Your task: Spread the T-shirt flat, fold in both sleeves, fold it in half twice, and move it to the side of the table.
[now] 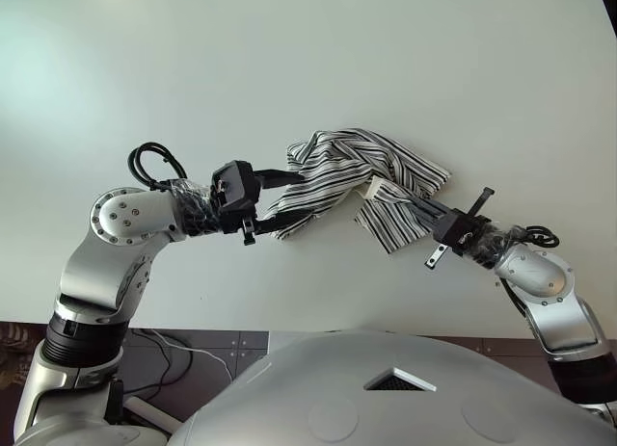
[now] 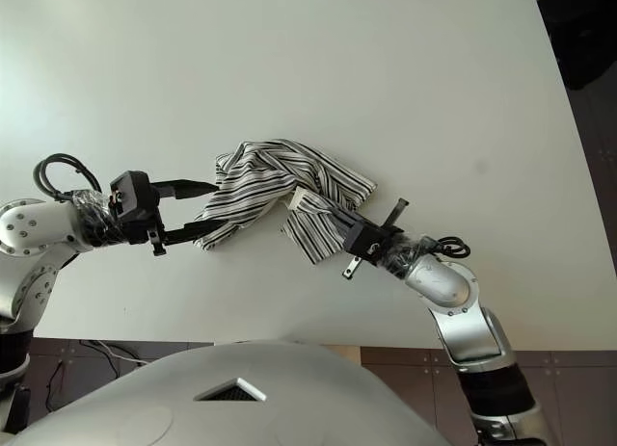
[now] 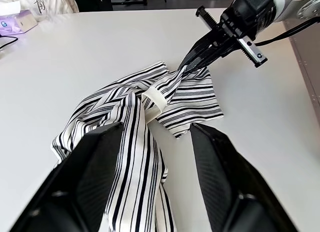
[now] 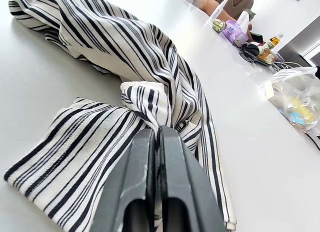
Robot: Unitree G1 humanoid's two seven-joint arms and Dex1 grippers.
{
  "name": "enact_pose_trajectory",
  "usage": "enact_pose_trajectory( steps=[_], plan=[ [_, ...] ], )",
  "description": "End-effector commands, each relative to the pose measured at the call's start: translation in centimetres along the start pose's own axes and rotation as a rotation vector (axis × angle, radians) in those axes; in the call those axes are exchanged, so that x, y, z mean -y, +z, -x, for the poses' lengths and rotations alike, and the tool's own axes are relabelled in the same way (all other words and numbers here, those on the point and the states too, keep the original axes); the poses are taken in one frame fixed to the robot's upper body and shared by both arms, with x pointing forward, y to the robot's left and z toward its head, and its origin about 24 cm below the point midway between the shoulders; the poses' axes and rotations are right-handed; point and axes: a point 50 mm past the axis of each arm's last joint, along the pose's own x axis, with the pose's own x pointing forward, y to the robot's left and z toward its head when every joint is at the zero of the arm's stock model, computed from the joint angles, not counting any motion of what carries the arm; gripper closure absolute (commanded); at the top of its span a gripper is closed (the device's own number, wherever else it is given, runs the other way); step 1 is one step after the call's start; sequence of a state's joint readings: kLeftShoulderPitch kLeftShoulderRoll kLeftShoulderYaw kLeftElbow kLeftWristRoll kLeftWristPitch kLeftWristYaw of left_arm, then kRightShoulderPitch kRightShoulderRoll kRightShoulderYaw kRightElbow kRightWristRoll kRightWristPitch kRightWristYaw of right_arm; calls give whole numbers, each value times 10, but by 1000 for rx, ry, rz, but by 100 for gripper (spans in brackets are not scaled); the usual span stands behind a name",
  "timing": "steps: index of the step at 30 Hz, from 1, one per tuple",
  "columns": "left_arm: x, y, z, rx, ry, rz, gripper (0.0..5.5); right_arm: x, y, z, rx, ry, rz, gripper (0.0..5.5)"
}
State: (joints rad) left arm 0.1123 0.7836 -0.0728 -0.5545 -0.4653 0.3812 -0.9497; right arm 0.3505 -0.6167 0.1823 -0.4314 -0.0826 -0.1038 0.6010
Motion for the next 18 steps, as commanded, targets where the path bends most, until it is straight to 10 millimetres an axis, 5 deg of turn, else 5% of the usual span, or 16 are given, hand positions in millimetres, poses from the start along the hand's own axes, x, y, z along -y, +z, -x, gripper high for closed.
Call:
enact_pose_trajectory(
  steps=[1, 6, 11, 18],
  plan=[
    [10, -19, -20, -81, -10, -98, 303, 5, 10, 11, 3, 60, -12, 537],
    [21, -62, -43, -154, 25, -217, 303, 16, 20, 25, 8, 159, -31, 537],
    [13, -75, -33, -187, 51, -320, 303, 36, 30, 38, 40, 168, -162, 537],
    [8, -72, -16, -173, -13, -401, 303, 42, -16, 60, -150, 177, -254, 537]
  ],
)
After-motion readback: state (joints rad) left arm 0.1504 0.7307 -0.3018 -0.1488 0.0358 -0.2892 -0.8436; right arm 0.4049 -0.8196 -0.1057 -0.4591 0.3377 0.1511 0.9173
